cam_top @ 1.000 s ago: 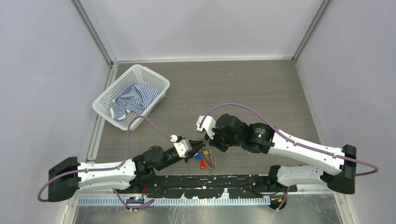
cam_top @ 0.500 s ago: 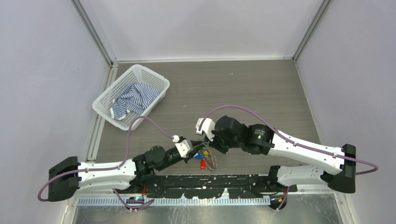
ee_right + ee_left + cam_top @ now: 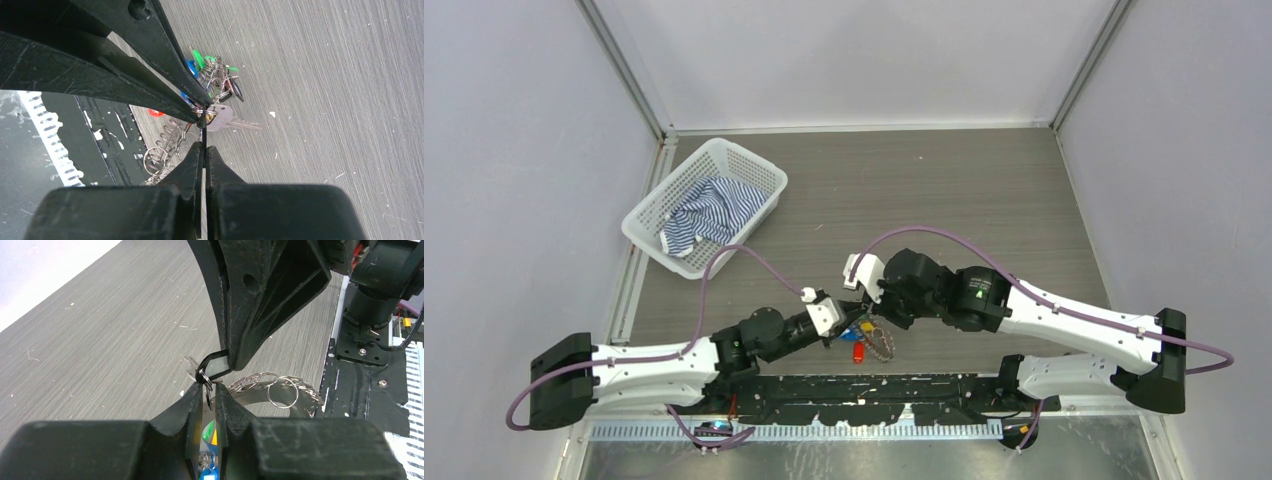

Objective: Remove the keys from the keyring

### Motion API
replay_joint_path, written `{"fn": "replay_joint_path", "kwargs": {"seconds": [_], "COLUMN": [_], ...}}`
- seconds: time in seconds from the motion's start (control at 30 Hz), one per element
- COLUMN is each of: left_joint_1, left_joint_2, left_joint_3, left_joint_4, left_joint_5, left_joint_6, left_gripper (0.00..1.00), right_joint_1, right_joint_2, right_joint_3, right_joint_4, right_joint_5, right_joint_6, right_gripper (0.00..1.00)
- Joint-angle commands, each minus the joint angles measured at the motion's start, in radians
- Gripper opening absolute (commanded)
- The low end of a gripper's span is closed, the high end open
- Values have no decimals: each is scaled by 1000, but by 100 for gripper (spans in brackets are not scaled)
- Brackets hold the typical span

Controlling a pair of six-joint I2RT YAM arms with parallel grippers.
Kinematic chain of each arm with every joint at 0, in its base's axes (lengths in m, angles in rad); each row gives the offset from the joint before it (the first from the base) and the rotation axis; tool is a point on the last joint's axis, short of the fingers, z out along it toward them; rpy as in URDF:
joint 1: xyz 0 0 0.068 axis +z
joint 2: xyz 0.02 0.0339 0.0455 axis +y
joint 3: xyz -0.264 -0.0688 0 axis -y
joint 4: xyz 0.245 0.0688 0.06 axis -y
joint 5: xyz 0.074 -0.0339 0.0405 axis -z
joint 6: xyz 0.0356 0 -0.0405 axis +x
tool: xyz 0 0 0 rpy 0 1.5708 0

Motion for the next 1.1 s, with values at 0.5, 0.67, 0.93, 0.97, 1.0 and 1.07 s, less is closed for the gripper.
{"fn": "replay_joint_path", "kwargs": {"seconds": [0.5,0.67,0.93,0.97,1.0,1.07], "left_joint_1": [3,2,4,3,3,3], "left_joint_2": [77,76,60,61,64,69], "left_joint_3": [74,68,48,48,48,47], "left_joint_4": [-31,3,77,82,84,86], "left_joint_5": [42,22,-24,-24,-23,-21], "left_joint_6": [7,6,13,13,13,13], "left_gripper": [13,16,20,19,17,16], "right_joint_1": [8,7,10,11,12,14], "right_joint_2": [-82,-81,-59,-57,-56,-56], "right_joint_3": [45,45,46,47,49,50], "right_joint_4": [23,23,23,23,23,21], "right_joint_5": [77,70,44,45,49,50], "right_joint_6": [-4,-3,4,4,4,2], "right_gripper": [1,1,1,1,1,1]}}
